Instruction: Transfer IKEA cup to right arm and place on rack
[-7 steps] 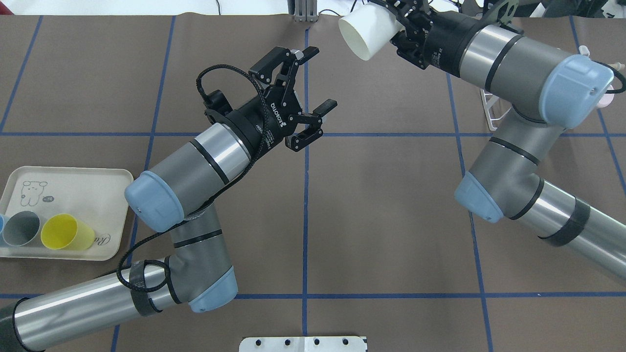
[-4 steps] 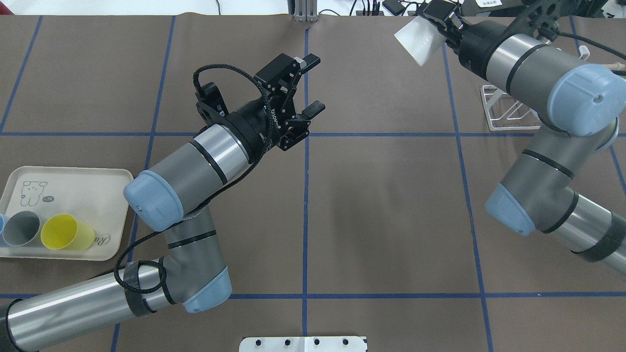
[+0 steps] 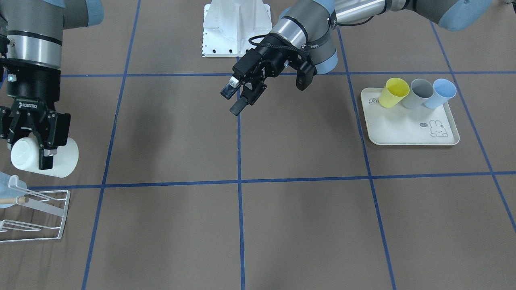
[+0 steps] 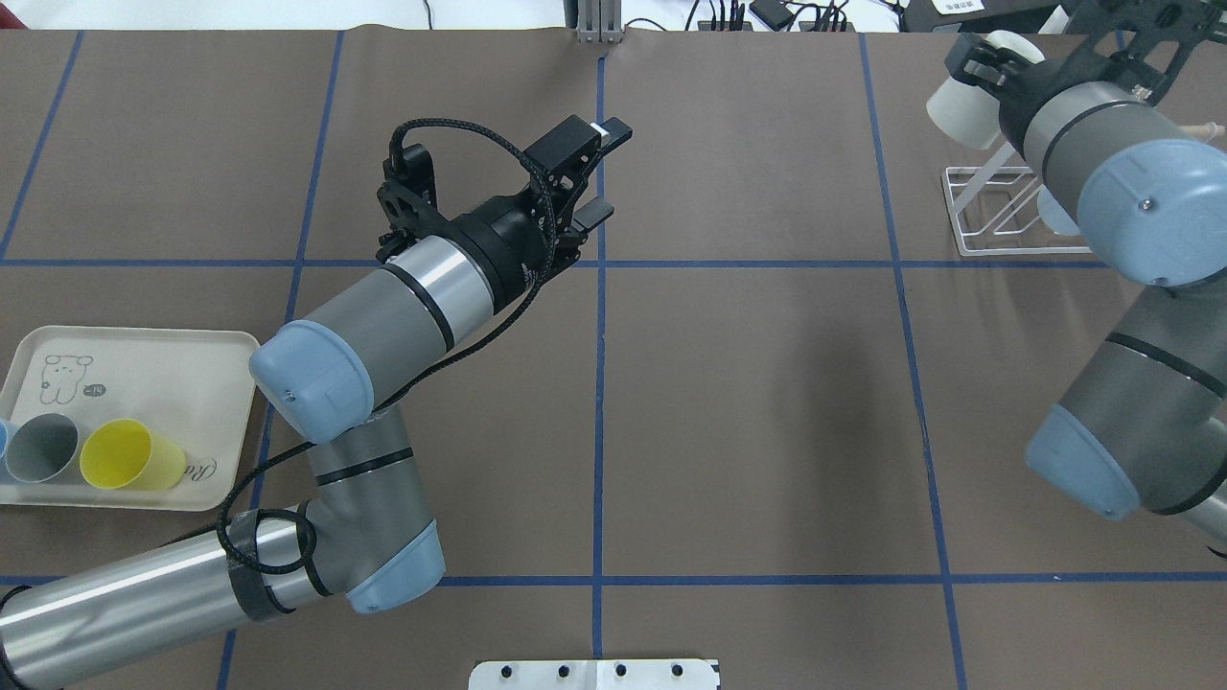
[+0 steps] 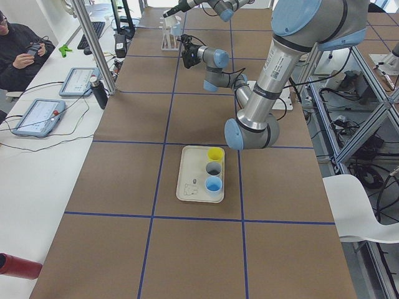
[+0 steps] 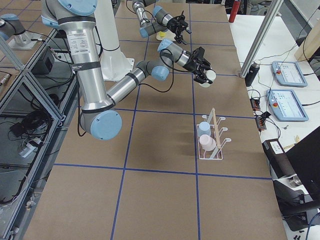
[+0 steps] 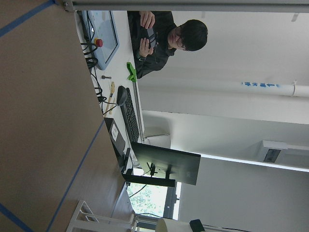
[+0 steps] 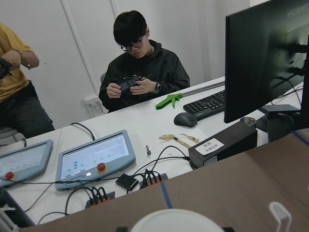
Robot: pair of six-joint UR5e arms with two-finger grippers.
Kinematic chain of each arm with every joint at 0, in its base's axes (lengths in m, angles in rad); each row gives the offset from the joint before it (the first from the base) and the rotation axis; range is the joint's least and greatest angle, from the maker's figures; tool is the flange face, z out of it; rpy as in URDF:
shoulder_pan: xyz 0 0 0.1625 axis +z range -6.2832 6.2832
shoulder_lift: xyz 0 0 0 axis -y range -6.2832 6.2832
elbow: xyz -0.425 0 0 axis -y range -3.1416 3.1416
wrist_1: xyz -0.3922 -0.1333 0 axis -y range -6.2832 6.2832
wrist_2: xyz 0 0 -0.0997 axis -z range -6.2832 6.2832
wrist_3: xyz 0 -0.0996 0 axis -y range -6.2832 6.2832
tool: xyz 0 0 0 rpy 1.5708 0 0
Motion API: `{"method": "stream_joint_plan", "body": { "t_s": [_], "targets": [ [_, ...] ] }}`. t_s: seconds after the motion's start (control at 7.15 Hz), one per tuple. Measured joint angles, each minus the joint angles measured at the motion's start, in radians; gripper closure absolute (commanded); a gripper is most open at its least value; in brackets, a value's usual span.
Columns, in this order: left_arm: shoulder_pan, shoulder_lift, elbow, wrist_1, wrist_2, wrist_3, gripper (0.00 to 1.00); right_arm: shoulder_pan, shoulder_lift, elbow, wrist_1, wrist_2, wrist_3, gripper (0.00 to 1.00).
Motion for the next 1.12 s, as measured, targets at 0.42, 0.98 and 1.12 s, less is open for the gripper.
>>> {"method": "stream_joint_plan", "body": {
  "t_s": [0.42,0.98,1.12],
  "targets": [
    [-0.023,0.083,-0.166,0.222,-0.101,0.099,0.00,-0.002,-0.110,-0.044,-0.017,-0.100,-0.118,1.00],
    [-0.030,0.152,-0.243,0.270,-0.126,0.142,0.00,-0.010,-0.104,-0.126,-0.016,-0.122,-0.129,1.00],
    [-0.030,0.156,-0.243,0.270,-0.127,0.142,0.00,-0.016,-0.101,-0.137,-0.014,-0.122,-0.129,1.00]
  ]
}}
